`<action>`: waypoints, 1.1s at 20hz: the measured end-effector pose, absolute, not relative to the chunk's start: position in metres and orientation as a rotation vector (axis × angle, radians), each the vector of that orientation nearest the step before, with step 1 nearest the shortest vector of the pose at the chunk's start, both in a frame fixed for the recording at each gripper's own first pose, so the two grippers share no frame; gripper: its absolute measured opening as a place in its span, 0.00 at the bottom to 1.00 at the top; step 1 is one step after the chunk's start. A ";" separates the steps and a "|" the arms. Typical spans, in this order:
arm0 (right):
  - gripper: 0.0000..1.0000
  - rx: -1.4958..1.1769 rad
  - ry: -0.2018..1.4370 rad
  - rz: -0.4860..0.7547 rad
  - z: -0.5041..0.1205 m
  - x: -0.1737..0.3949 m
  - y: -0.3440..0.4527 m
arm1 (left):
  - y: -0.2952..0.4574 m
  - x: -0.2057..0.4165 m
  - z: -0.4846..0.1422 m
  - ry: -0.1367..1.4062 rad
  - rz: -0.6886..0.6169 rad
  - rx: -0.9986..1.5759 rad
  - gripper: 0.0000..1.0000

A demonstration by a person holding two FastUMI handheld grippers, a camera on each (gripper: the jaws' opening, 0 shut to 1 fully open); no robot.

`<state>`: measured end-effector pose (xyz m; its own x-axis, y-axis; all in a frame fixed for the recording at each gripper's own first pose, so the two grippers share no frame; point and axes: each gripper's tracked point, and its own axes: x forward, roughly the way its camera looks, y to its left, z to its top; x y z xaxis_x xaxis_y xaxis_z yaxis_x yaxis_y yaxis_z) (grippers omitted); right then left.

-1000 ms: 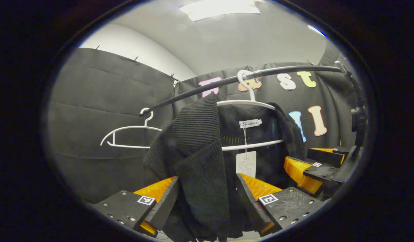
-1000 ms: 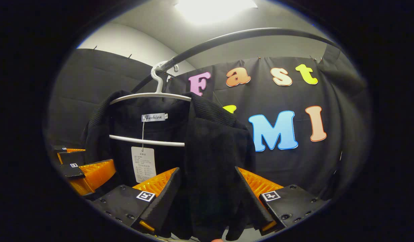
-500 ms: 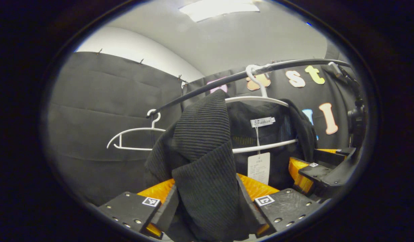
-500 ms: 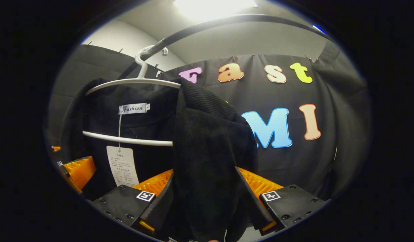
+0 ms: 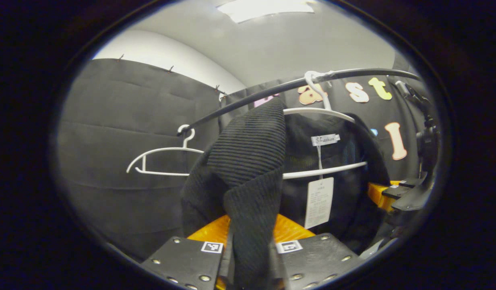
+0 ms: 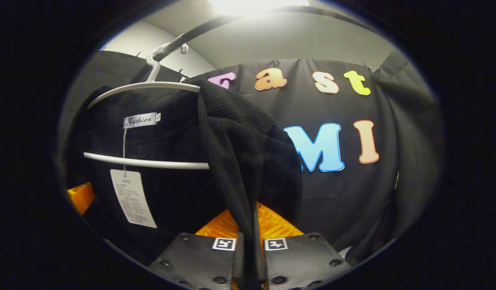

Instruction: Grasp the clothes on the hanger with both hands and then place them into the laundry hamper below.

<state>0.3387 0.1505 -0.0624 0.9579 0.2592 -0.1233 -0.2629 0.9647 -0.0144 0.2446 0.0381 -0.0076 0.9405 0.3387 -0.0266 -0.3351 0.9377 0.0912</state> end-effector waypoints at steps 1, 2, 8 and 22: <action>0.05 -0.060 0.117 0.266 -0.062 0.337 0.152 | 0.040 0.244 -0.007 0.044 0.339 0.085 0.20; 0.05 -0.080 0.101 0.255 -0.059 0.338 0.151 | 0.038 0.244 -0.009 0.046 0.323 0.088 0.10; 0.01 -0.085 -0.042 0.210 -0.020 0.333 0.140 | 0.041 0.221 0.019 -0.005 0.333 0.155 0.03; 0.01 -0.084 -0.264 0.077 0.056 0.343 0.081 | 0.089 0.191 0.101 -0.175 0.410 0.174 0.05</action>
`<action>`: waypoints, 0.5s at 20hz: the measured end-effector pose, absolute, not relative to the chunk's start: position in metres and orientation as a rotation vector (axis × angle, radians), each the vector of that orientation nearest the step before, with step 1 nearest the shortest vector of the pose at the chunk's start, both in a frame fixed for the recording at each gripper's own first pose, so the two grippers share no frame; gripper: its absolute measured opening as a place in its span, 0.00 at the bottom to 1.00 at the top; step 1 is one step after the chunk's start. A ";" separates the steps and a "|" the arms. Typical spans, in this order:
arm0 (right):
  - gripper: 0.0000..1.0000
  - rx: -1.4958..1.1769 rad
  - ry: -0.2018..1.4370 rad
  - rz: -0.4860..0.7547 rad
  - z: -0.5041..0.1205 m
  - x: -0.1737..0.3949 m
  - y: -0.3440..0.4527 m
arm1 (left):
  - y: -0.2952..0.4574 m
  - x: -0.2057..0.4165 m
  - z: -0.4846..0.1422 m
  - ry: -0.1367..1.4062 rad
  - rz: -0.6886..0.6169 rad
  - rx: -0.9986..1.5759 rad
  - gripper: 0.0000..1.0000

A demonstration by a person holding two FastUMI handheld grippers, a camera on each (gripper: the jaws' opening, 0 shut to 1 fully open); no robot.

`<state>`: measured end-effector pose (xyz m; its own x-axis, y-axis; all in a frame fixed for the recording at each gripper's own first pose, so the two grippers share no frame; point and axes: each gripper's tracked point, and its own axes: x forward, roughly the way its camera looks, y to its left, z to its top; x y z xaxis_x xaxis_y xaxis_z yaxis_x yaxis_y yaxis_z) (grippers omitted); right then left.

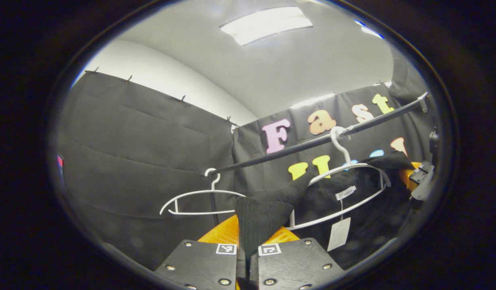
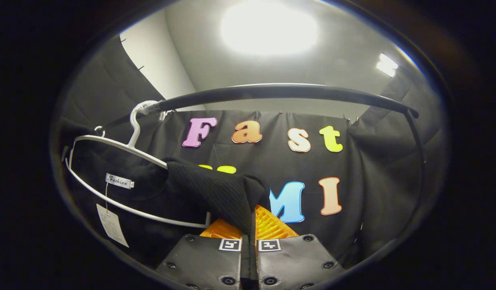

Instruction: Grasp the clothes on the hanger with both hands and then place them into the laundry hamper below.

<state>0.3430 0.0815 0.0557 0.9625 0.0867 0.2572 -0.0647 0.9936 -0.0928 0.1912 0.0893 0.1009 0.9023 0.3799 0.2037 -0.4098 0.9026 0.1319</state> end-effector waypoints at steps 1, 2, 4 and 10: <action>0.01 -0.081 -0.275 0.068 0.061 0.344 0.079 | 0.092 0.191 0.105 -0.180 0.409 0.177 0.03; 0.01 -0.081 -0.286 0.058 0.064 0.347 0.076 | 0.098 0.193 0.109 -0.189 0.406 0.178 0.03; 0.01 -0.080 -0.299 0.044 0.071 0.351 0.068 | 0.104 0.195 0.119 -0.210 0.409 0.178 0.04; 0.01 -0.044 -0.298 0.033 0.072 0.378 0.054 | 0.119 0.217 0.139 -0.243 0.401 0.178 0.04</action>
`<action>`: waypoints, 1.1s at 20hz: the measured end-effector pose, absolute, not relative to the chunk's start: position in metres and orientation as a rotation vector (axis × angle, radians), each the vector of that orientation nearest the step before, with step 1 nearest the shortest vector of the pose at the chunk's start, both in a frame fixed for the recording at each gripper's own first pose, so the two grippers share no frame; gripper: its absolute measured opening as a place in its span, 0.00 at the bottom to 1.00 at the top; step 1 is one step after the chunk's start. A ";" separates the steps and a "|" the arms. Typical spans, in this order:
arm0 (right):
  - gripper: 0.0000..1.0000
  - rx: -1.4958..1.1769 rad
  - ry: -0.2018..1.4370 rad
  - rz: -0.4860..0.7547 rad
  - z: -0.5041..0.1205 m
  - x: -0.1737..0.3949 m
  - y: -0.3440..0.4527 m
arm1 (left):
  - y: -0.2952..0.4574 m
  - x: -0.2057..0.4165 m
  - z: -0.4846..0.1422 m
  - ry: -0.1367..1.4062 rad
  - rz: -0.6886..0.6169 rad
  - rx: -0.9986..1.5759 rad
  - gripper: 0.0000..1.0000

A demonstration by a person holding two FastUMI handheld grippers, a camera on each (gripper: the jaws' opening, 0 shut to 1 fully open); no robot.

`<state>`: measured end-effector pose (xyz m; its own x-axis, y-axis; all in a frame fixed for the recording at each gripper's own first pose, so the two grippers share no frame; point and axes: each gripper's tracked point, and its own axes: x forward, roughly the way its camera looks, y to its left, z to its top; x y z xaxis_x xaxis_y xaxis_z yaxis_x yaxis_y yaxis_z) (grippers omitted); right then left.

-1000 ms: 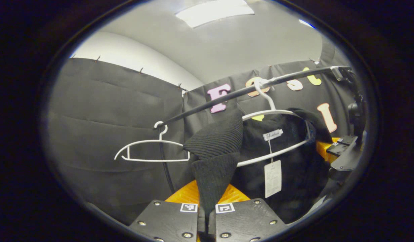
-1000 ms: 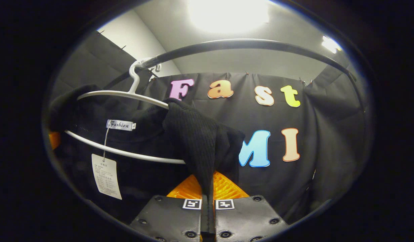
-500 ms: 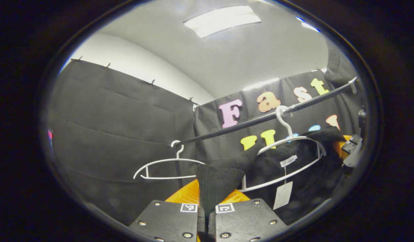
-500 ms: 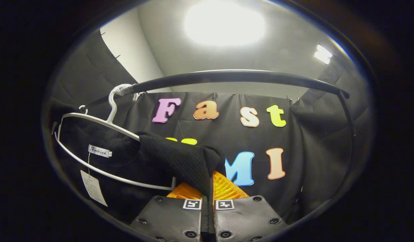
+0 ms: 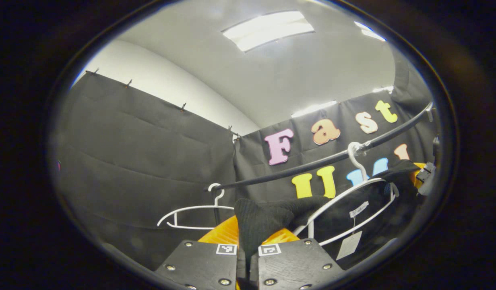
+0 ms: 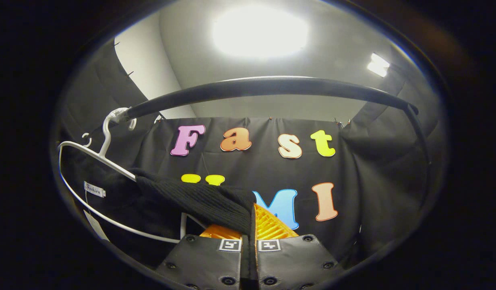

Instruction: Grasp the clothes on the hanger with both hands and then place them into the laundry hamper below.

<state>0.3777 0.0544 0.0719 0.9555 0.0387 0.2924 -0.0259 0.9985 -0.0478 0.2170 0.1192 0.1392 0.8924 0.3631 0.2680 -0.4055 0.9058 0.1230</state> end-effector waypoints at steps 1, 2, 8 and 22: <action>0.01 -0.041 -0.298 0.031 0.071 0.381 0.052 | 0.123 0.218 0.142 -0.248 0.398 0.176 0.04; 0.01 -0.038 -0.294 0.035 0.069 0.384 0.052 | 0.125 0.221 0.143 -0.250 0.394 0.170 0.04; 0.00 0.009 -0.211 0.043 0.049 0.414 0.053 | 0.145 0.235 0.138 -0.237 0.380 0.131 0.05; 0.00 0.075 0.054 0.151 -0.036 0.435 0.071 | 0.150 0.253 0.093 -0.162 0.294 0.050 0.05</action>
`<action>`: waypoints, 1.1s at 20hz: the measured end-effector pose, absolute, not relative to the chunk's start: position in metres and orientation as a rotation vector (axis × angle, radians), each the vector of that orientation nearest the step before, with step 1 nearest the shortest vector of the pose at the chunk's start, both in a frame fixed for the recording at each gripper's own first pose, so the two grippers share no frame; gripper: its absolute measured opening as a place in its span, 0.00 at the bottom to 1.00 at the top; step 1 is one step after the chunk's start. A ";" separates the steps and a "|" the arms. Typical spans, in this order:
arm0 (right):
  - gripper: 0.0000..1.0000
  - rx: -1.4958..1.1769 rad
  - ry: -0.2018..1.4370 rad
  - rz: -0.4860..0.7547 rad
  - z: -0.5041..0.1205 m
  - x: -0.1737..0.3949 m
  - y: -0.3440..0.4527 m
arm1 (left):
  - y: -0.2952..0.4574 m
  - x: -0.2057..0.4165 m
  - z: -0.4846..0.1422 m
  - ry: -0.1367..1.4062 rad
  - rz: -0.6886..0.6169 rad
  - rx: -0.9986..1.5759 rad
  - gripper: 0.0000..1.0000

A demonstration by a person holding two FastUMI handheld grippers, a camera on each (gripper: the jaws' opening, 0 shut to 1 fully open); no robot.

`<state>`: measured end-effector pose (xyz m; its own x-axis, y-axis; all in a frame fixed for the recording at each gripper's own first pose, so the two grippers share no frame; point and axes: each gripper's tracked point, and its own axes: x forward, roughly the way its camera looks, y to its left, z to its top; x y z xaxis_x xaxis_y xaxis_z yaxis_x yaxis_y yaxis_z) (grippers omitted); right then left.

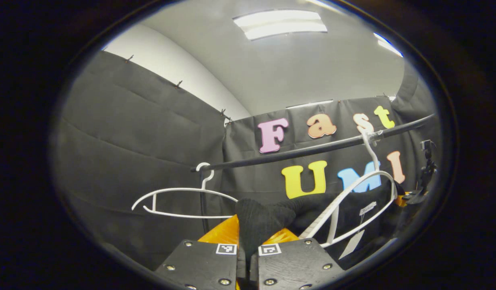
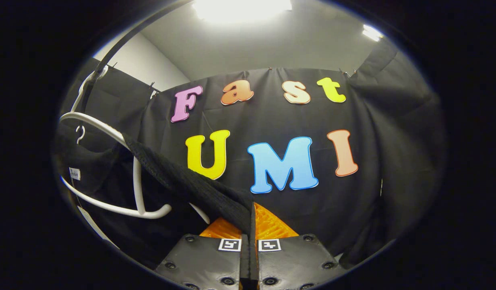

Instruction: Grasp the clothes on the hanger with both hands and then place them into the laundry hamper below.

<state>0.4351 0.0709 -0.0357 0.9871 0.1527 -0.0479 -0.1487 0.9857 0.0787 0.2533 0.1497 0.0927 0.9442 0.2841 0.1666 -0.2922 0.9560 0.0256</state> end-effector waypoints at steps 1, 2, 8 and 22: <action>0.01 0.086 0.065 0.163 -0.038 0.434 0.073 | 0.151 0.254 0.090 -0.158 0.293 0.039 0.05; 0.01 0.097 0.075 0.173 -0.039 0.433 0.075 | 0.152 0.254 0.088 -0.156 0.288 0.023 0.04; 0.00 0.192 0.225 0.234 -0.072 0.427 0.085 | 0.169 0.234 0.063 -0.093 0.297 -0.004 0.05; 0.01 0.143 0.365 0.196 -0.140 0.375 0.054 | 0.145 0.217 -0.001 0.025 0.272 0.013 0.05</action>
<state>0.3751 0.0539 -0.1402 0.9156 0.2155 -0.3396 -0.1640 0.9710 0.1741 0.2175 0.1448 -0.0009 0.9630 0.2686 -0.0228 -0.2683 0.9632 0.0166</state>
